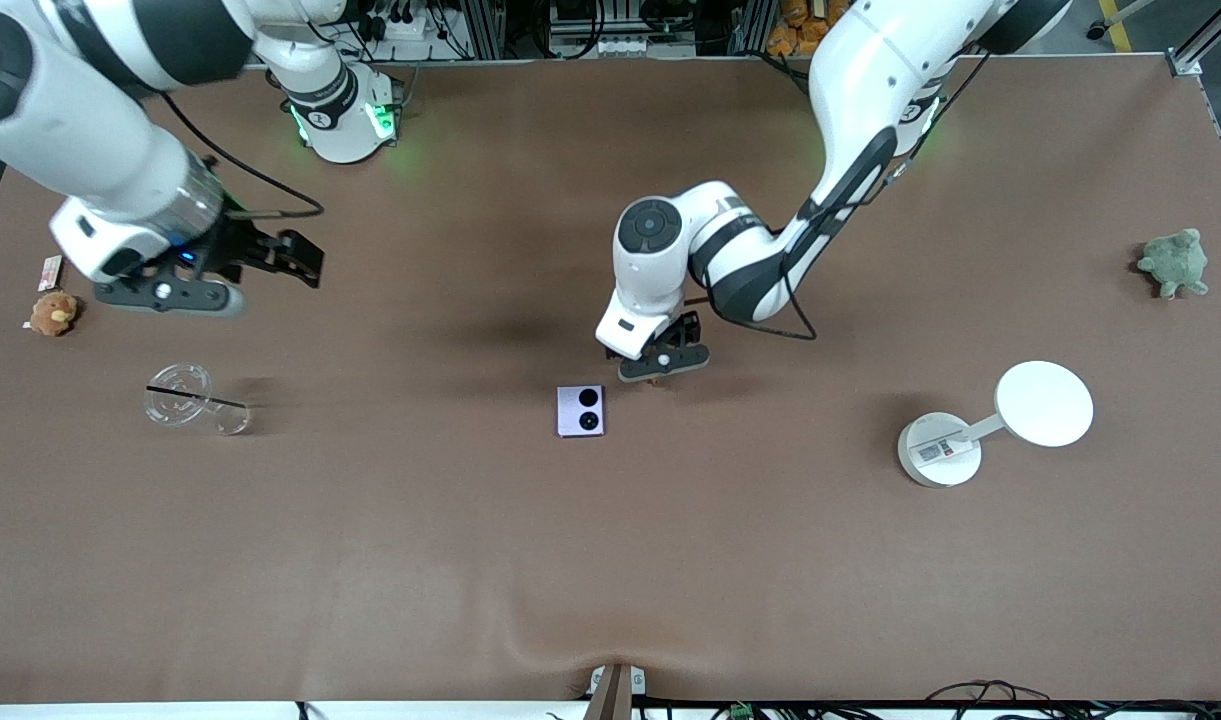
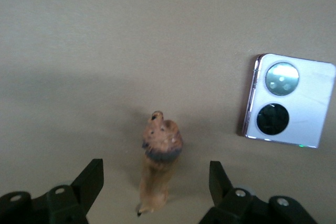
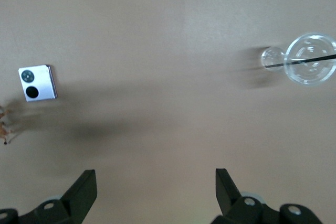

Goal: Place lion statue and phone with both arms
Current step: 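Reach the left gripper to the lion while the right gripper approaches the phone, then grasp the lion with the left gripper while the right gripper grasps the phone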

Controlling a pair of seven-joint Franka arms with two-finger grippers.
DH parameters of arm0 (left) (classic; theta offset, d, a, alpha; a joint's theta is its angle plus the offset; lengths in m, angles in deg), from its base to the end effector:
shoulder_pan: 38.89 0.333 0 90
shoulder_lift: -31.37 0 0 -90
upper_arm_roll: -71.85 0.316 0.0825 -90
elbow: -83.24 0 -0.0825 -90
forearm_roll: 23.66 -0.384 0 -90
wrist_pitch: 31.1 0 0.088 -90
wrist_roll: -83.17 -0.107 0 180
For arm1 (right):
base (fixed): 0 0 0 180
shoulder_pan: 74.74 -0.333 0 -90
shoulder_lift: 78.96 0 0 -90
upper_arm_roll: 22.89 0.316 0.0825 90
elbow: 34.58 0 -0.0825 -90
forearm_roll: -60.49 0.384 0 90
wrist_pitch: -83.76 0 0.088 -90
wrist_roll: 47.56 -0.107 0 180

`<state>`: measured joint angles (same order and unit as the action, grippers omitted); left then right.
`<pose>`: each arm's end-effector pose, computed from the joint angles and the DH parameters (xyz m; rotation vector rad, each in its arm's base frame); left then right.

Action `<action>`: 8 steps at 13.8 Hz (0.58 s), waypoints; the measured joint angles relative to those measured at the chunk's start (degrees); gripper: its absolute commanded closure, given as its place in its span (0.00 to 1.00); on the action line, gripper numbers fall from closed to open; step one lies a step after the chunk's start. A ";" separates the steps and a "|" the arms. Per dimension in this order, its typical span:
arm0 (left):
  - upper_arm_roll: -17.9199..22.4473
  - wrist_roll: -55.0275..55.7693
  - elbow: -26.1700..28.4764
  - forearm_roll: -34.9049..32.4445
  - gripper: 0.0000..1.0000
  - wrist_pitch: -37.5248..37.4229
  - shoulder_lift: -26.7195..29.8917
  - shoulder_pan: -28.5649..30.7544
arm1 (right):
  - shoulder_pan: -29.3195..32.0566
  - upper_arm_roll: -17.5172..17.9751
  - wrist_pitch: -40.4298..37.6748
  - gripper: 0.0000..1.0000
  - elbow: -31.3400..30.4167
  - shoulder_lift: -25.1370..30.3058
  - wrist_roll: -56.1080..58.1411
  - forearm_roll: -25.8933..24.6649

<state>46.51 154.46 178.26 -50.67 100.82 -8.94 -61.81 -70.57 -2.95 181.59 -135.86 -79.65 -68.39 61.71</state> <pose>0.4894 -0.4797 0.2302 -3.1162 -0.2876 -0.1219 0.5376 0.1530 0.5364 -3.1347 0.1441 0.1190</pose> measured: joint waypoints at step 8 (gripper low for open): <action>0.29 -0.52 -1.39 -2.28 1.00 1.98 -2.76 0.59 | 0.09 0.17 12.14 0.00 -4.53 -6.50 -1.20 0.00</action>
<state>46.80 153.94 176.87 -52.95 102.80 -11.70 -61.22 -70.48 -2.79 193.73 -140.40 -86.15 -69.59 61.71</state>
